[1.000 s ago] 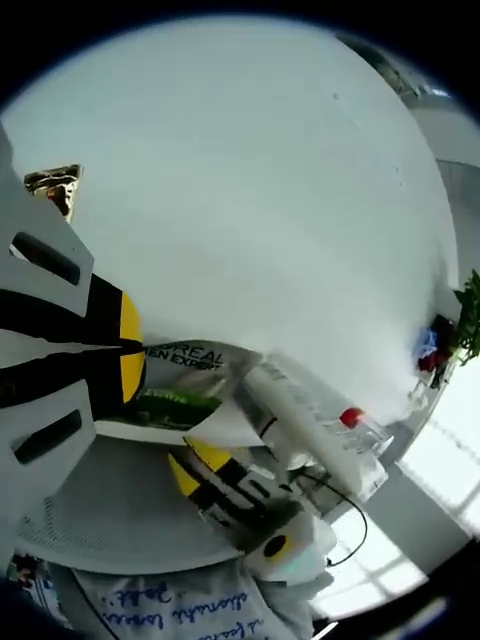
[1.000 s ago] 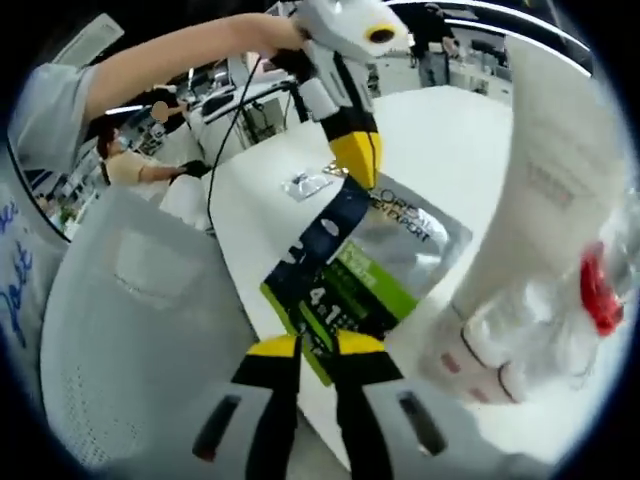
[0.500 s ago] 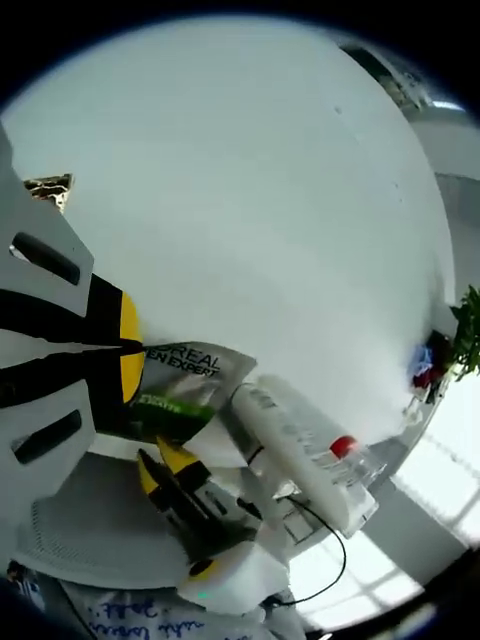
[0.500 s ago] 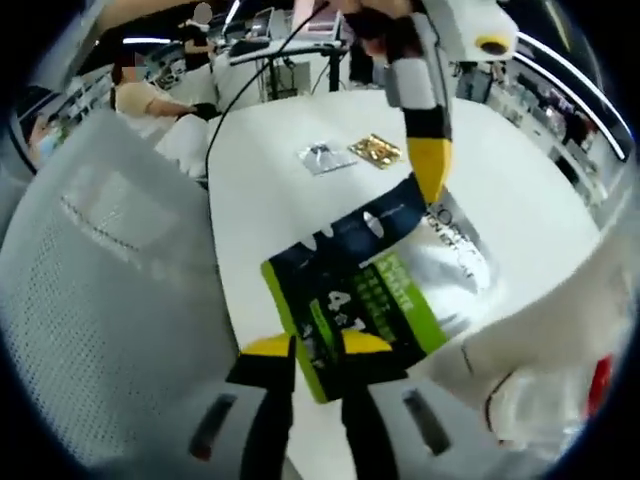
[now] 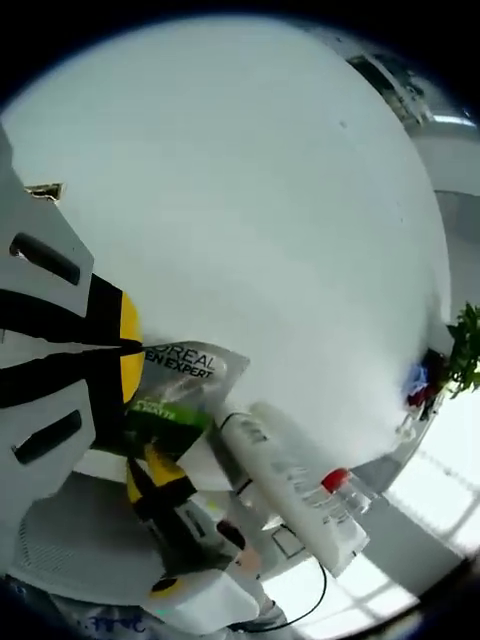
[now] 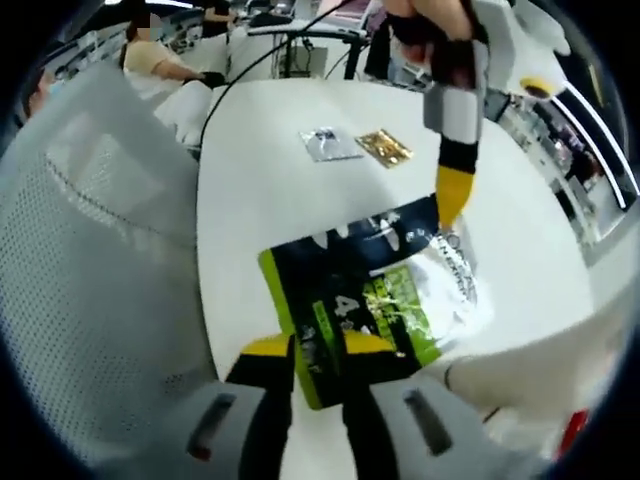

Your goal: Arrange the skincare products in the storage area until every visible bottle or jar stands upright without overlapping.

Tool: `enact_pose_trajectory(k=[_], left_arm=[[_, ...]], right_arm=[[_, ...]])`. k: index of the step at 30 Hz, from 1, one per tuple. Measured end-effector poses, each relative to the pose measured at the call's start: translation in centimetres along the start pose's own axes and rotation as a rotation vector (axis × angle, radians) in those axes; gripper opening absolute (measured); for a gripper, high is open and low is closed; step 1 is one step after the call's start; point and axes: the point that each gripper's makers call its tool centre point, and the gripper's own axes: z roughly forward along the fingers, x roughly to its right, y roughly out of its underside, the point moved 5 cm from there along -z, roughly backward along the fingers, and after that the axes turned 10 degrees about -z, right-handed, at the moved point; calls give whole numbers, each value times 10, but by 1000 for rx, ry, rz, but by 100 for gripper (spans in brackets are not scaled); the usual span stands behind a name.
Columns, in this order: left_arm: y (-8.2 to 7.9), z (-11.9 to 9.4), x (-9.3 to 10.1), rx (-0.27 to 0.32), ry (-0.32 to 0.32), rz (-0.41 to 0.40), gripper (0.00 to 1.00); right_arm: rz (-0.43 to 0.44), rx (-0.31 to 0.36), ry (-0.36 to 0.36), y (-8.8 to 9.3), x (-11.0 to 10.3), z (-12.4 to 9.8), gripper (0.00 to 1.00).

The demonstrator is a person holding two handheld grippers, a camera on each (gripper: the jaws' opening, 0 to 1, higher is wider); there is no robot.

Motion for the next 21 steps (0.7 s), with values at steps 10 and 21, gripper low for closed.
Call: enact_pose_trajectory(k=[10, 21], left_arm=[[0, 8, -3, 13, -18, -10, 0], [1, 16, -4, 2, -22, -3, 0]], right_arm=[[35, -3, 1, 5, 4, 1, 17], [58, -9, -14, 9, 2, -1, 17]])
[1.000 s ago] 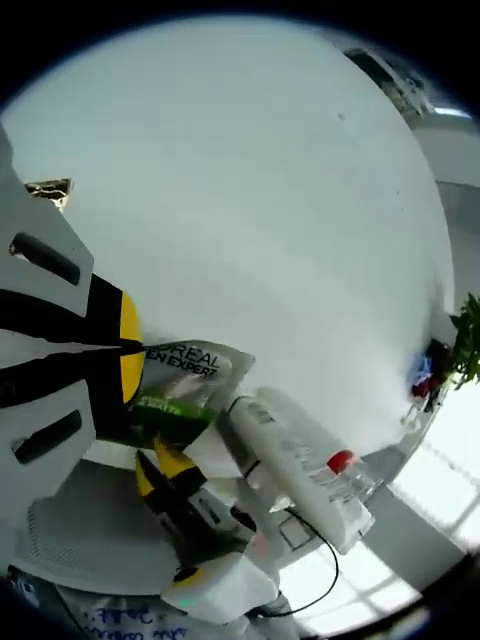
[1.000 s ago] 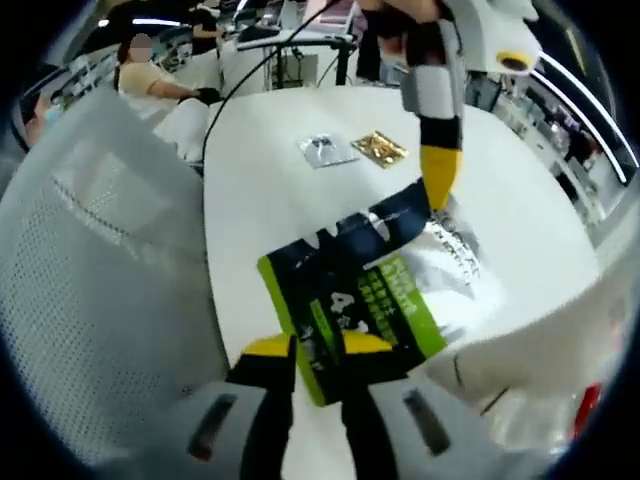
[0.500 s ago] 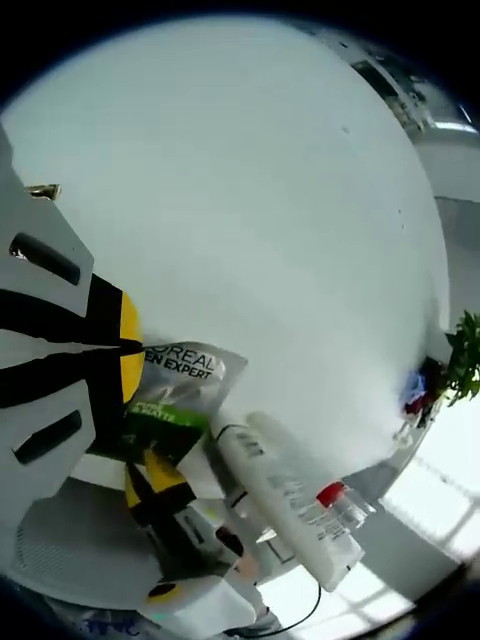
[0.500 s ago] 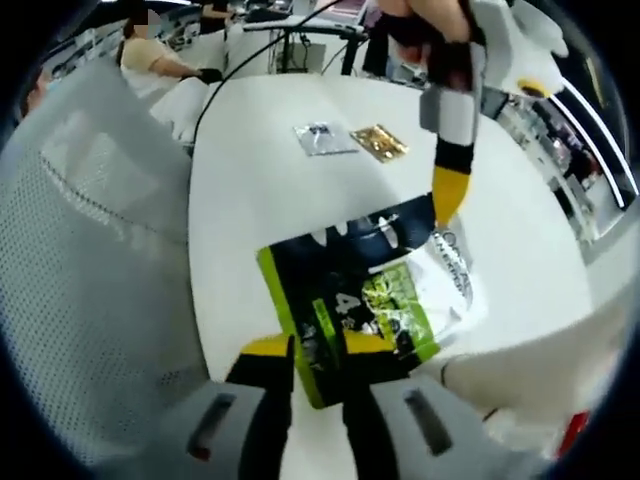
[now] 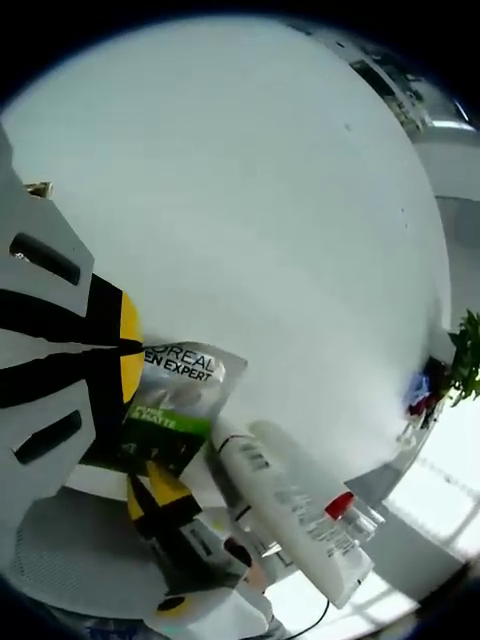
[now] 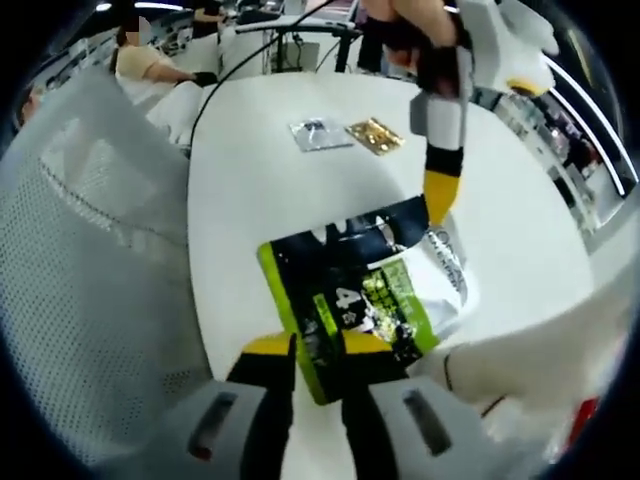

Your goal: Arrange the skincare products in the storage area until every visible bottle or jar stands upright without overlapping.

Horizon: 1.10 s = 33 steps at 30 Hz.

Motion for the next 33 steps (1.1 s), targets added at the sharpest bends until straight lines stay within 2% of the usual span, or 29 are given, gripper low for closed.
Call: enact_pose_trajectory(k=[11, 15, 19, 24, 27, 33], left_arm=[[1, 5, 0, 0, 6, 12, 0], [2, 4, 0, 13, 4, 43, 0], [2, 3, -1, 24, -26, 123, 0], [3, 1, -3, 22, -34, 154, 9], [0, -7, -3, 52, -46, 152, 8], [0, -21, 0, 103, -76, 165, 15]], right_arm=[[5, -10, -6, 3, 0, -2, 18], [7, -17, -10, 3, 0, -1, 18], [15, -17, -14, 3, 0, -1, 18], [13, -19, -15, 2, 0, -1, 18], [14, -19, -15, 2, 0, -1, 18], [9, -21, -18, 2, 0, -2, 18]])
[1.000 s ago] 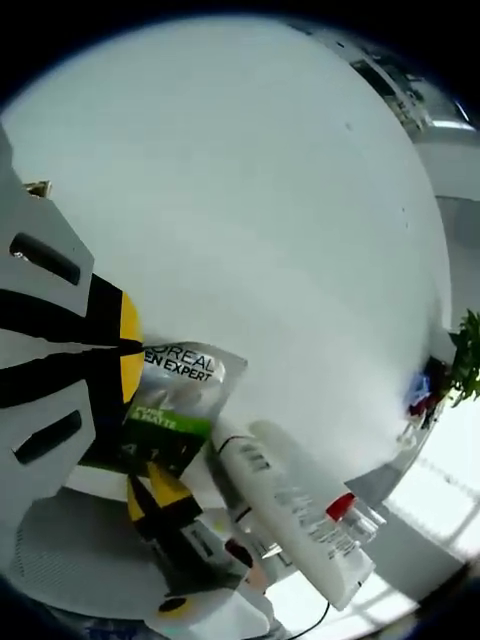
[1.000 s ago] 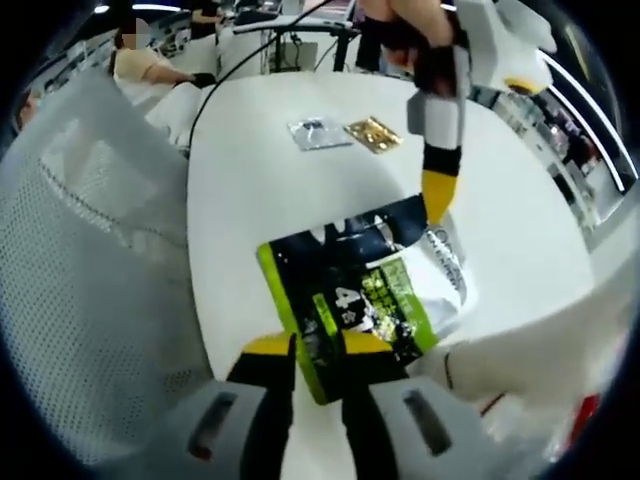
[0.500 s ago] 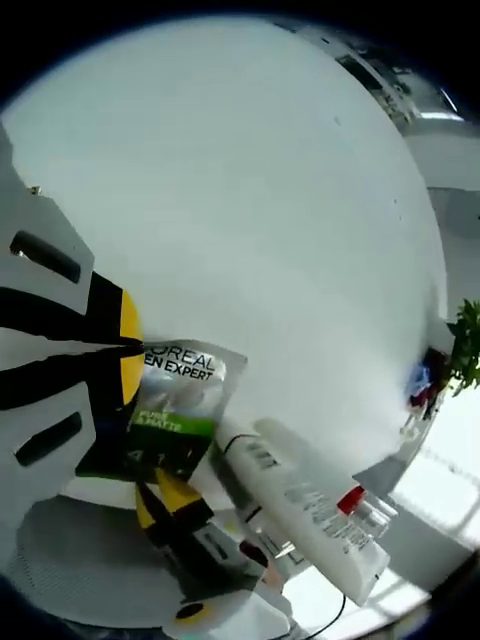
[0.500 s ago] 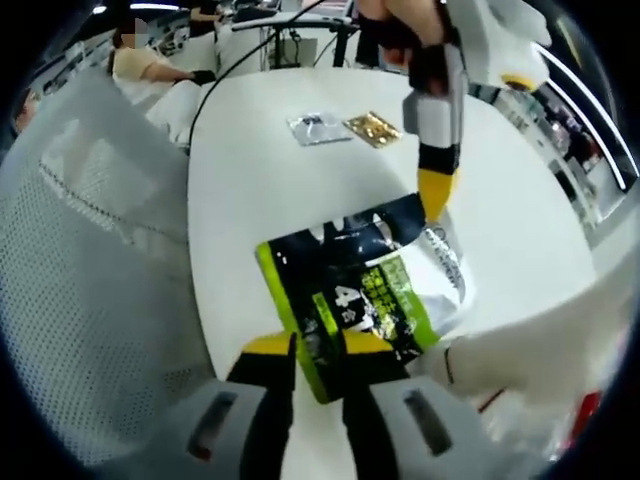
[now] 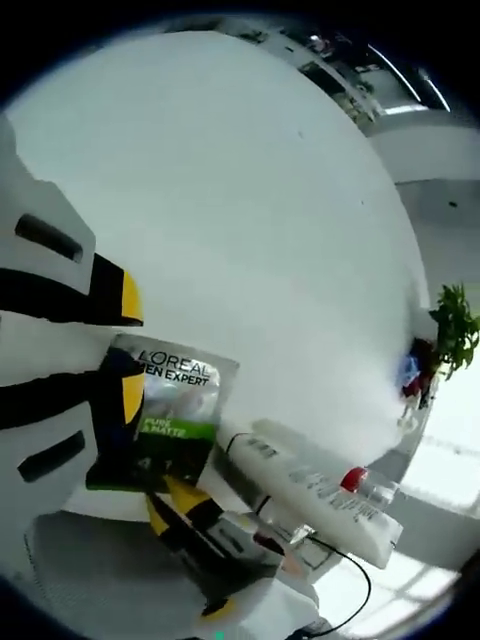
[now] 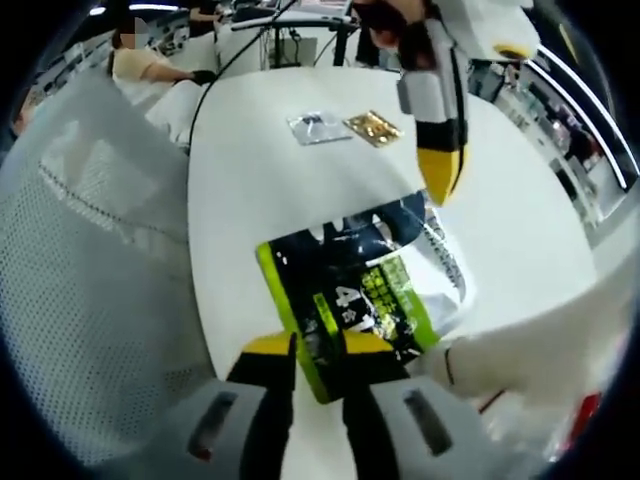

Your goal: Arrange the skincare products in the storage area until every visible bottle or jar stands upright without overlapping.

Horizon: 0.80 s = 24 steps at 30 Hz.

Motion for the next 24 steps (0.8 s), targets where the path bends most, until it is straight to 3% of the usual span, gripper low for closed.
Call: enact_pose_trajectory(k=[3, 7, 24], left_arm=[[3, -5, 3, 2, -17, 3, 21], [6, -12, 9, 33, -27, -10, 18], [31, -44, 38, 123, -93, -34, 23]], right_arm=[[-7, -1, 3, 0, 0, 0, 18], [-5, -2, 3, 0, 0, 0, 18], [-37, 3, 13, -6, -2, -3, 18]])
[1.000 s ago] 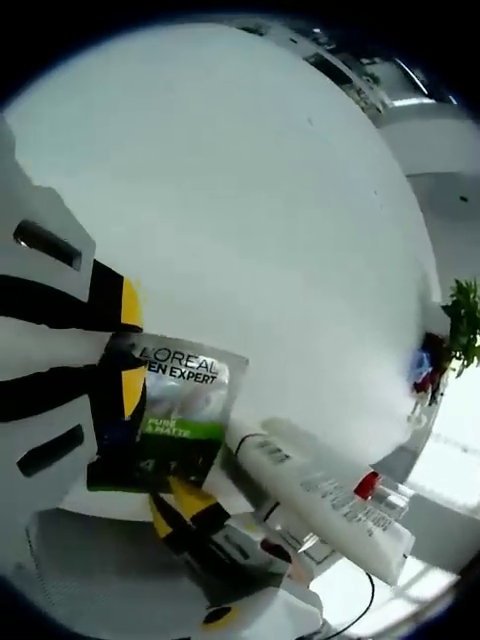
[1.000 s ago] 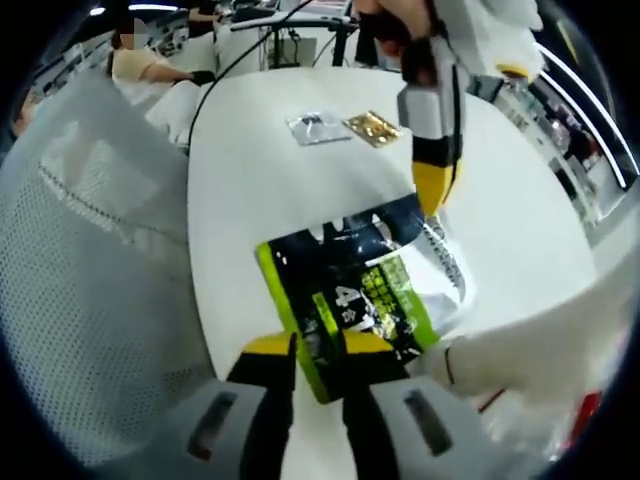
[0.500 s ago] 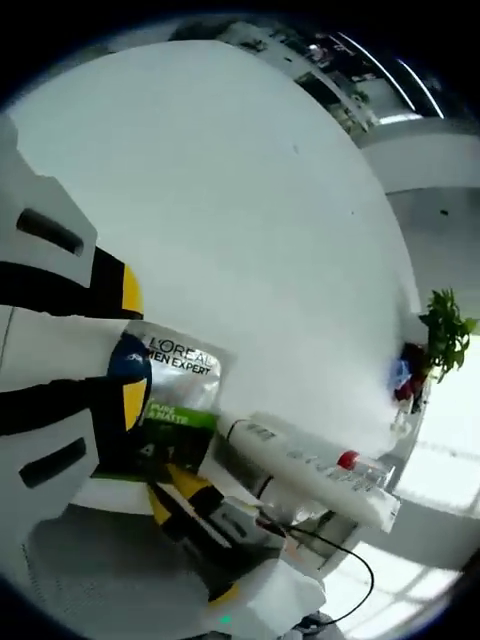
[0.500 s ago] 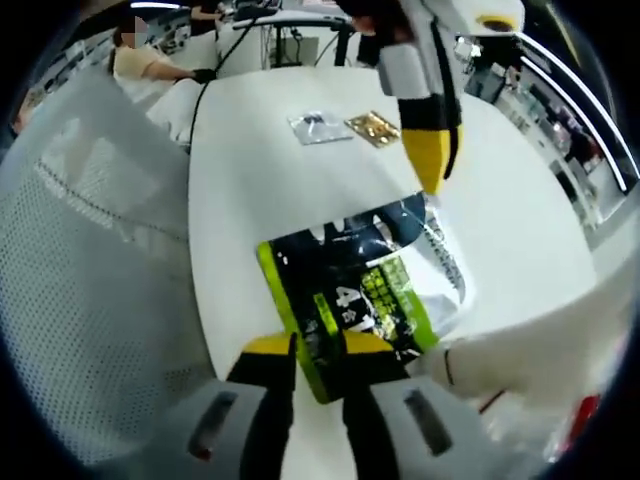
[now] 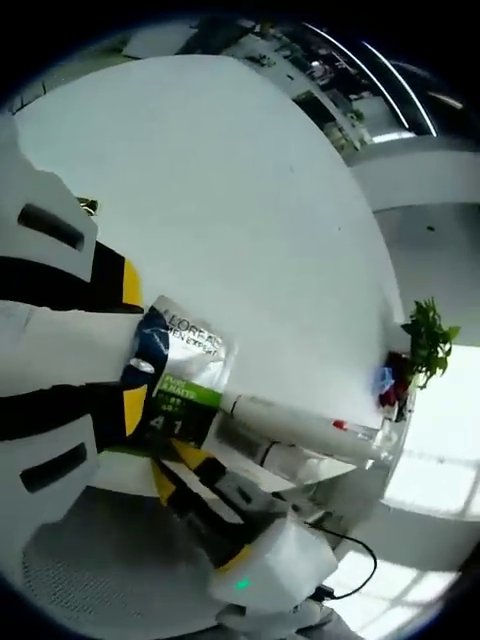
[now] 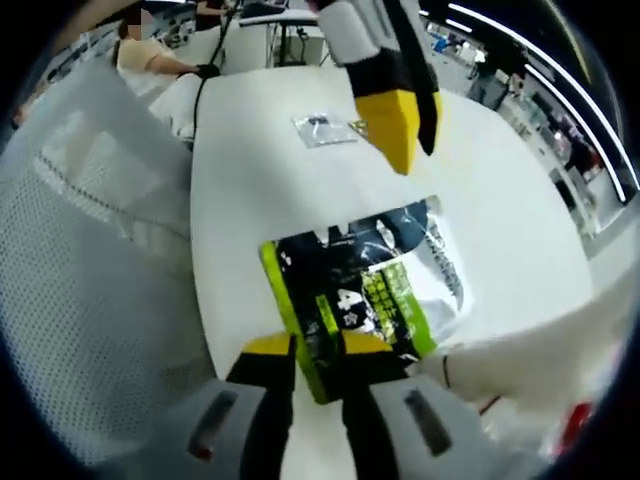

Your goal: Arrange the skincare products in the storage area until every visible bottle or jar stands upright without overlapping.

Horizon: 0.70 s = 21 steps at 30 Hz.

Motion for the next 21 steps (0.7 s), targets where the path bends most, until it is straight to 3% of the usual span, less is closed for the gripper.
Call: enact_pose_trajectory(k=[11, 21], left_arm=[[2, -20, 11, 58, -51, -7, 28], [-1, -35, 25, 131, -71, -7, 32]], right_arm=[[7, 95, 63, -20, 11, -29, 18], [102, 258, 143, -33, 20, -70, 20]])
